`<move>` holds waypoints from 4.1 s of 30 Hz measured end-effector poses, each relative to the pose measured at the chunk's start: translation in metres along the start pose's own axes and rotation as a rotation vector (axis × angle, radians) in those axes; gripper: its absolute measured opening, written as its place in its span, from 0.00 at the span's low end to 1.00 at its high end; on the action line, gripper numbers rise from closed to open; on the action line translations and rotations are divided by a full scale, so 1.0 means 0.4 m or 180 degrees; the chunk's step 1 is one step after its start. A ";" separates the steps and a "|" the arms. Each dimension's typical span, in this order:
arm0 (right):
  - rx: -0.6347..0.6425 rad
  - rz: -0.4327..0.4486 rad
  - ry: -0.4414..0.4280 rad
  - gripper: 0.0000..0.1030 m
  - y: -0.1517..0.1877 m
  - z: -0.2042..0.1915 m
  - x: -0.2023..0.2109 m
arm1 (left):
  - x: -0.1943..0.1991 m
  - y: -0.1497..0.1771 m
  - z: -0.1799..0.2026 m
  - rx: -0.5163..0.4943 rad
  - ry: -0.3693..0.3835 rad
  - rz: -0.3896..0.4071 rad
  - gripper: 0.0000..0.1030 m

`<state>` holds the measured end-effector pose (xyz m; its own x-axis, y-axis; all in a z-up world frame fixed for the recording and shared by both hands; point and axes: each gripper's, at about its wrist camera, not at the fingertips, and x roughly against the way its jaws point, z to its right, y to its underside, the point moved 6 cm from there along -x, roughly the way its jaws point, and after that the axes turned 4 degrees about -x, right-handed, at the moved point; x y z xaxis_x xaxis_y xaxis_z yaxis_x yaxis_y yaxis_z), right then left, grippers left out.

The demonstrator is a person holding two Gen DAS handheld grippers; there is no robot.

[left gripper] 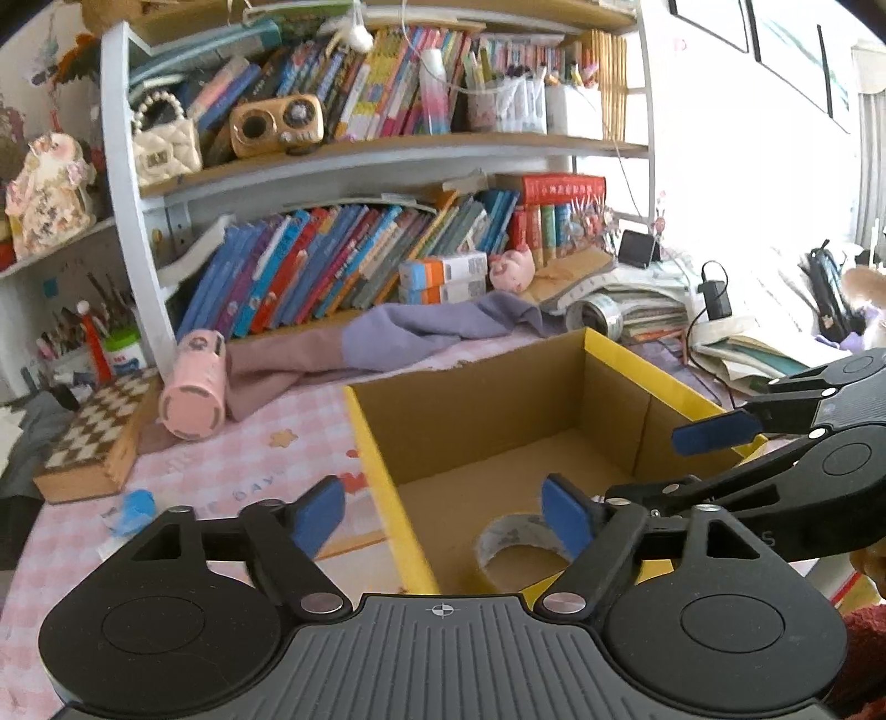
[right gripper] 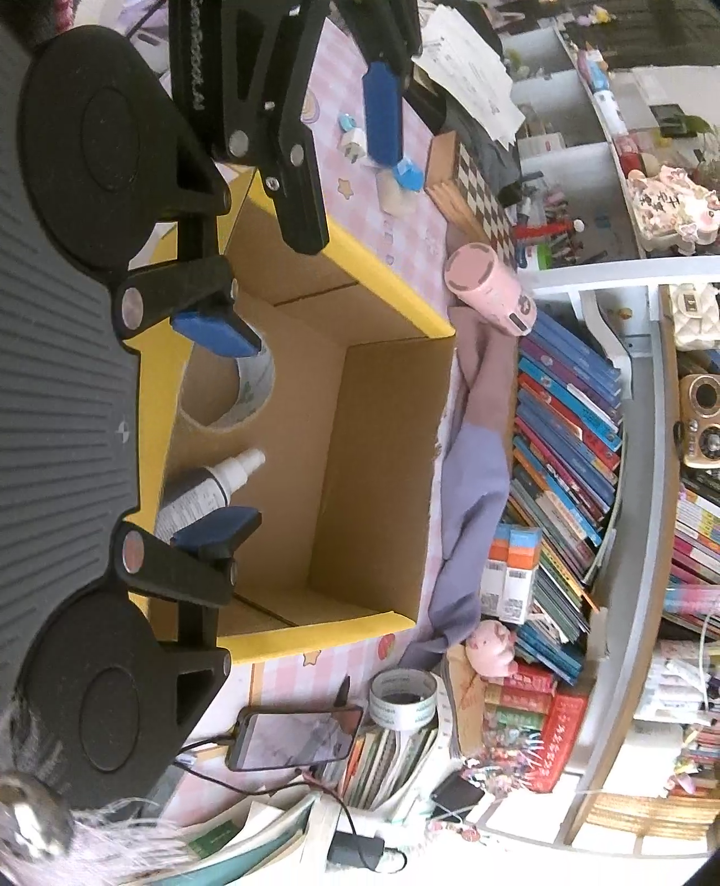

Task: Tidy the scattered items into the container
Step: 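Lower and release the spray bottle and tape roll into the box with both tools, then move both open tools back toward the chargers and blue clip, then grasp the white charger plug with the right tool while the left tool grasps the blue clip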

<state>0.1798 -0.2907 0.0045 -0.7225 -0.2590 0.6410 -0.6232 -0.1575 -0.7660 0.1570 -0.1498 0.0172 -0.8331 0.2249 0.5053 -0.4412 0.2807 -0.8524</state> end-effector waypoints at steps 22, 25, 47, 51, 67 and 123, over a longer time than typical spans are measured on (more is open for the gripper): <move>0.0021 0.0271 0.0522 0.64 0.072 -0.284 0.083 | 0.206 0.147 -0.240 0.0327 -0.0156 0.0196 0.82; 0.0012 0.0250 0.0536 0.65 0.097 -0.323 0.090 | 0.238 0.165 -0.269 0.0381 -0.0185 0.0249 0.88; 0.0164 -0.0006 0.0103 0.73 0.170 -0.575 0.067 | 0.373 0.346 -0.399 0.0408 -0.0484 -0.0240 0.93; 0.0238 -0.0025 0.0032 0.73 0.160 -0.599 0.053 | 0.375 0.354 -0.423 0.0422 -0.0569 -0.0274 0.93; 0.0350 -0.0072 -0.0091 0.73 0.143 -0.652 0.031 | 0.381 0.375 -0.491 0.0595 -0.0688 -0.0343 0.93; 0.0022 -0.0807 -0.0685 0.61 -0.128 -0.725 -0.607 | -0.038 0.344 -0.661 0.0530 -0.0836 -0.1043 0.91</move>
<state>0.3004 0.0566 -0.0981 -0.4643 -0.4059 0.7872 -0.7725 -0.2491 -0.5841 0.1971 0.1320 -0.0720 -0.6874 -0.1012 0.7192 -0.7256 0.1389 -0.6740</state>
